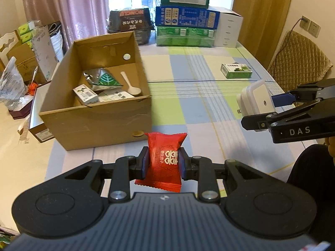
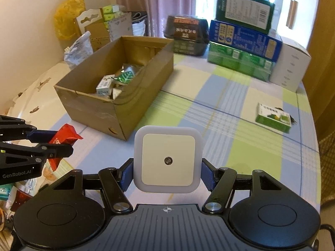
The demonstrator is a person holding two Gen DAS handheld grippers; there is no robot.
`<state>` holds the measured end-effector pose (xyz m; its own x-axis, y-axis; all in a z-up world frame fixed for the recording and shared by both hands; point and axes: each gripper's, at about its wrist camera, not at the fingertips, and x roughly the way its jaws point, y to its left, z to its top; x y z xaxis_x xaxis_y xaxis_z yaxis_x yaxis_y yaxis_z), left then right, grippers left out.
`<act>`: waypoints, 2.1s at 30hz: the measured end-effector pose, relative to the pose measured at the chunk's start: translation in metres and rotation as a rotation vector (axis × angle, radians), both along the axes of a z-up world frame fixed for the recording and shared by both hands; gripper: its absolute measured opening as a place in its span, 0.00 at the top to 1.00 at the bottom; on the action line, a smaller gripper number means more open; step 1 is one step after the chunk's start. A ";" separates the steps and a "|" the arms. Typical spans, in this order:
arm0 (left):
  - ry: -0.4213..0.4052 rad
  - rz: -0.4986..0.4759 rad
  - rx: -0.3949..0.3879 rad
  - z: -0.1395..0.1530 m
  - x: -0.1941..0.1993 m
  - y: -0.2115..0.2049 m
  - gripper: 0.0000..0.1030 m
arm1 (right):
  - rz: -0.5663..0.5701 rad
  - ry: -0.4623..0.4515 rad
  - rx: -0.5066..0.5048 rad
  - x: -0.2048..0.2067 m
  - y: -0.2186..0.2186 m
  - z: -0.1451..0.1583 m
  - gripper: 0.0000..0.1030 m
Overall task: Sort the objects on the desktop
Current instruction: 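Lift and carry the candy packet and night light over the cardboard box, then open both tools to release the candy packet and night light into the box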
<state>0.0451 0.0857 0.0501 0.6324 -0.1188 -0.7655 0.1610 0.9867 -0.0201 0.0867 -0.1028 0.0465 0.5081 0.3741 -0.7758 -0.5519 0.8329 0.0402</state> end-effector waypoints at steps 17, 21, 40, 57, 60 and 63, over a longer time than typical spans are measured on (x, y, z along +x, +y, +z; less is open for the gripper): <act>-0.031 0.056 0.030 0.018 0.006 0.050 0.77 | 0.078 -0.015 0.013 0.013 0.055 0.005 0.39; -0.035 0.060 0.034 0.021 0.012 0.058 0.77 | 0.090 -0.016 0.015 0.018 0.064 0.006 0.39; -0.036 0.066 0.022 0.028 0.051 0.082 0.77 | 0.100 -0.028 0.061 0.054 0.093 0.020 0.39; -0.024 0.086 0.036 0.026 0.114 0.111 0.77 | 0.115 -0.028 0.101 0.102 0.141 0.025 0.39; -0.015 0.088 0.039 0.022 0.124 0.116 0.77 | 0.117 -0.020 0.099 0.108 0.148 0.022 0.39; -0.006 0.089 0.045 0.016 0.133 0.118 0.77 | 0.118 -0.008 0.097 0.114 0.152 0.016 0.39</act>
<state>0.1777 0.2042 0.0660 0.6438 -0.0277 -0.7647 0.0727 0.9970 0.0251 0.2007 0.0495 0.0627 0.4625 0.5049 -0.7288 -0.6464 0.7546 0.1126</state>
